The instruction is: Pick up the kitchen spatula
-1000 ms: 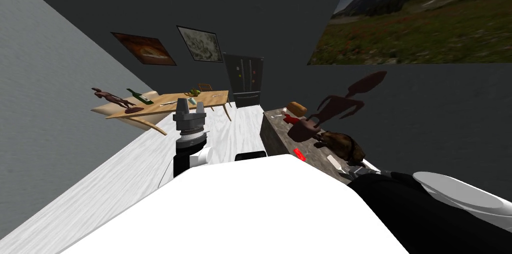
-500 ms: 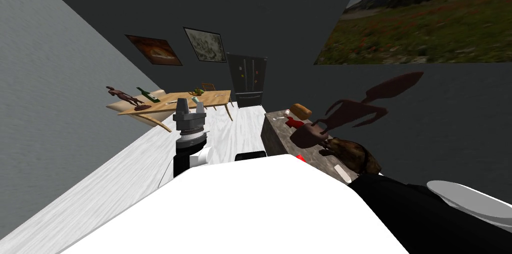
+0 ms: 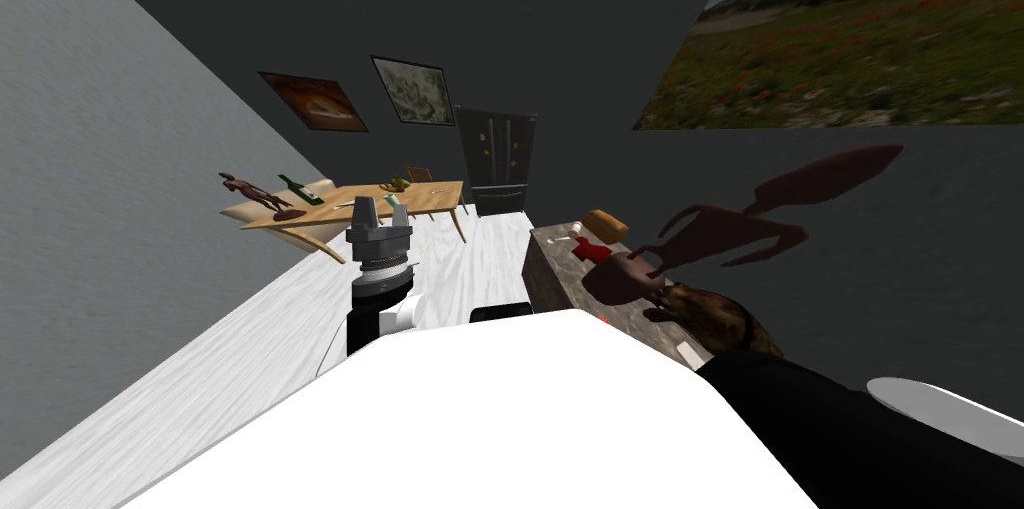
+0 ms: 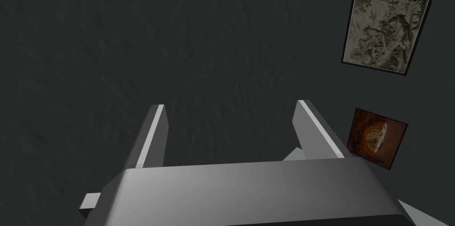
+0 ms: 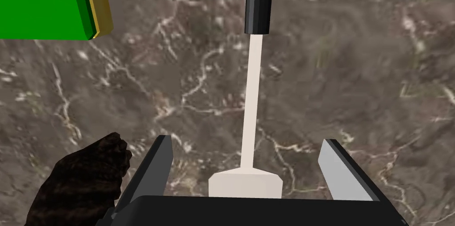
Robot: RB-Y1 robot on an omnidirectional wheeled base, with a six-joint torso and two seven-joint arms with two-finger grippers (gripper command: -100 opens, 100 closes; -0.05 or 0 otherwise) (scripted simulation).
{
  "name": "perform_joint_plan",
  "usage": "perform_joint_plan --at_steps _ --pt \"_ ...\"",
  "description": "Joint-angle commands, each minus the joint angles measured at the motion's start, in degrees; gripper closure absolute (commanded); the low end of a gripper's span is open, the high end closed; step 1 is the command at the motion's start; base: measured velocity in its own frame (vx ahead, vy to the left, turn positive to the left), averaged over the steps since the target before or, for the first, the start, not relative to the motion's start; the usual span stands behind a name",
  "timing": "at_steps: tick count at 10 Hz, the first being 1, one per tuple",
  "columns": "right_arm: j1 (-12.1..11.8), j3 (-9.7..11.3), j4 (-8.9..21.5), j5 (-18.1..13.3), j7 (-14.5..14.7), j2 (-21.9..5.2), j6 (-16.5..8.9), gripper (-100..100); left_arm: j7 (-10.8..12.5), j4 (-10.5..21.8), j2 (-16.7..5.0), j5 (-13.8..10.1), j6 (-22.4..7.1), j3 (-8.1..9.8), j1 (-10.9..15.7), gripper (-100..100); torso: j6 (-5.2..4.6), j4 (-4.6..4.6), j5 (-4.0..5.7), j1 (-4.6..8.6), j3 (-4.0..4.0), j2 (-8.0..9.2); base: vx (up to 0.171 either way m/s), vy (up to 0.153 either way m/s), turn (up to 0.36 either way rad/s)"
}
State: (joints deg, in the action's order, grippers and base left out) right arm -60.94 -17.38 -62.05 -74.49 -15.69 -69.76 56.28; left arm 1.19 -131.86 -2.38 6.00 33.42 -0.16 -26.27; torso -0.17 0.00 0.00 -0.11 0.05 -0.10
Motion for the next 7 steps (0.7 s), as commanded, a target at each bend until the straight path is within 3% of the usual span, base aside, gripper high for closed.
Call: perform_joint_plan --at_steps 1,4,5,6,7 --pt "0.4 0.8 0.8 -0.2 1.7 1.3 -0.8 -100 0.0 0.0 0.0 0.0 0.0 0.00 0.0 0 0.00 0.00 0.00 0.00 0.00 0.00 0.079 -0.039 -0.021" --pt "1.3 2.3 2.1 -0.5 4.2 3.4 -2.1 -100 0.0 0.0 0.0 0.0 0.0 0.00 0.0 0 0.02 0.02 0.00 0.00 0.03 -0.03 0.058 -0.017 -0.011" --pt "1.2 1.9 2.1 -0.4 3.7 2.9 -1.6 -100 0.0 0.0 0.0 0.0 0.0 0.00 0.0 0 0.01 0.02 0.01 0.00 0.03 -0.04 0.026 -0.008 -0.009" --pt "1.2 1.9 2.2 -0.4 4.0 3.0 -1.7 100 0.0 0.0 0.0 0.0 0.0 0.00 0.0 0 0.05 -0.01 0.05 0.03 -0.02 0.04 0.000 0.000 0.000" --pt "1.2 1.9 2.2 -0.4 3.9 3.0 -1.6 100 0.0 0.0 0.0 0.0 0.0 0.00 0.0 0 0.05 -0.03 0.04 0.03 -0.06 0.11 0.000 0.000 0.000"
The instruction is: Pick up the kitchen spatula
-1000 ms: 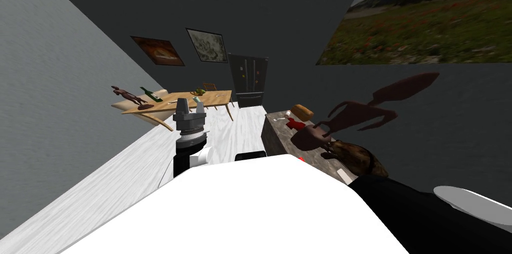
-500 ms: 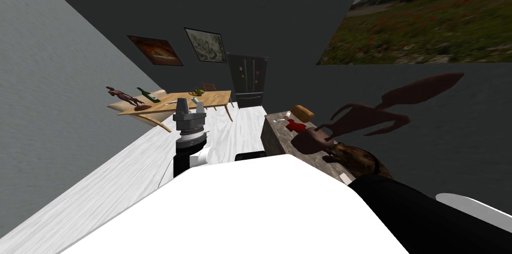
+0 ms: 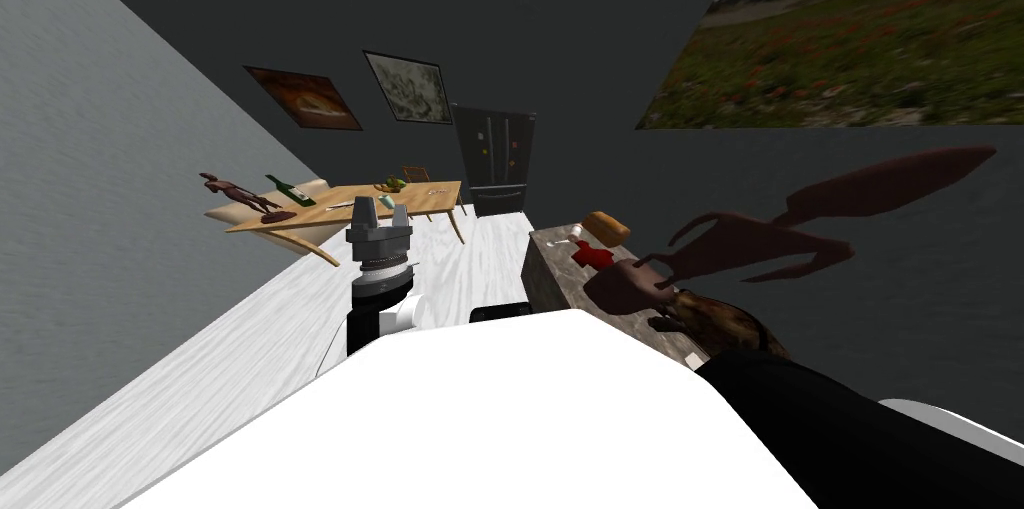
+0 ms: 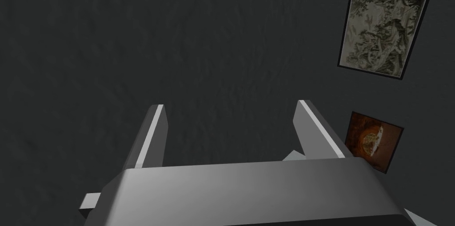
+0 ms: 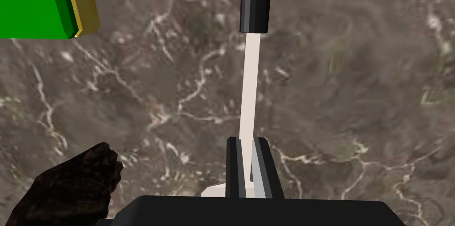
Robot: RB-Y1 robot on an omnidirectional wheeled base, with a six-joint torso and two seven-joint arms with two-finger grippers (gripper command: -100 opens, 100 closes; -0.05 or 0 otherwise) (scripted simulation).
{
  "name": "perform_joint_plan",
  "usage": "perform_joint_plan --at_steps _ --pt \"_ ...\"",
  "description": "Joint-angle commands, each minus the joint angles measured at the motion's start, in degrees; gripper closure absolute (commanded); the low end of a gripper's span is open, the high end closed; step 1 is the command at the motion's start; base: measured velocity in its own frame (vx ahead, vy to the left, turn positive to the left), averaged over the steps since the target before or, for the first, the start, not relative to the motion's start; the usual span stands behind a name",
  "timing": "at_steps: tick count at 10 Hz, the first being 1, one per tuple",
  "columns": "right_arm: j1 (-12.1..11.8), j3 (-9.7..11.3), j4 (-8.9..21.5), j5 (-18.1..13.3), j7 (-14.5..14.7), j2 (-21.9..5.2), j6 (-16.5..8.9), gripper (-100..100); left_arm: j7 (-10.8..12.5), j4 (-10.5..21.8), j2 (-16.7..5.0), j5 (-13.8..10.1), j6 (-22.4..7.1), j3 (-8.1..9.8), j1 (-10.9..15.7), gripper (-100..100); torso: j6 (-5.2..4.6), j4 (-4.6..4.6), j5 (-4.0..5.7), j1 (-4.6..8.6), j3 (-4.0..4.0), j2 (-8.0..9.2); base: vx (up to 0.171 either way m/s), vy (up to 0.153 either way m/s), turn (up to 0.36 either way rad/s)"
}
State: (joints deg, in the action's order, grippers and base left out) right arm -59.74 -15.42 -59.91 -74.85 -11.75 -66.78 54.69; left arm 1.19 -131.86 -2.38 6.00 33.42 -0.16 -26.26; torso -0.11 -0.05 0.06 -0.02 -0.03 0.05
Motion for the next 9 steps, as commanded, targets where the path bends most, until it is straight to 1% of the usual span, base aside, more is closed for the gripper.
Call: perform_joint_plan --at_steps 1,3,4,5,7,8,9 --pt "0.0 0.0 0.0 0.0 0.0 0.0 0.0 100 0.0 0.0 0.0 0.0 0.0 0.00 0.0 0 0.00 0.00 0.00 0.00 0.00 0.00 0.000 0.000 0.000" --pt "0.0 0.0 0.0 0.0 0.0 0.0 0.0 100 0.0 0.0 0.0 0.0 0.0 0.00 0.0 0 -0.01 -0.01 0.02 0.03 -0.02 0.03 0.000 0.000 0.000" --pt "0.0 0.0 0.0 0.0 0.0 0.0 0.0 0 0.0 0.0 0.0 0.0 0.0 0.00 0.0 0 -0.01 -0.01 0.02 0.03 -0.02 0.03 0.000 0.000 0.000" --pt "-0.6 -0.9 -1.1 0.1 -1.7 -1.3 0.5 100 0.0 0.0 0.0 0.0 0.0 0.00 0.0 0 -0.01 -0.01 0.02 0.03 -0.02 0.03 -0.044 0.011 0.020" --pt "-1.6 -2.4 -2.4 0.5 -4.2 -3.4 1.8 100 0.0 0.0 0.0 0.0 0.0 0.00 0.0 0 0.03 -0.06 -0.05 -0.07 -0.14 0.25 -0.095 0.032 0.029" --pt "-2.4 -2.2 -3.5 0.3 -4.0 -2.8 0.9 100 0.0 0.0 0.0 0.0 0.0 0.00 0.0 0 0.02 -0.07 -0.09 -0.18 -0.19 0.34 -0.046 0.019 0.011" --pt "-2.5 -2.4 -3.7 0.3 -4.5 -3.0 0.9 0 0.0 0.0 0.0 0.0 0.0 0.00 0.0 0 -0.03 -0.06 -0.04 -0.11 -0.14 0.24 -0.007 0.004 -0.004"
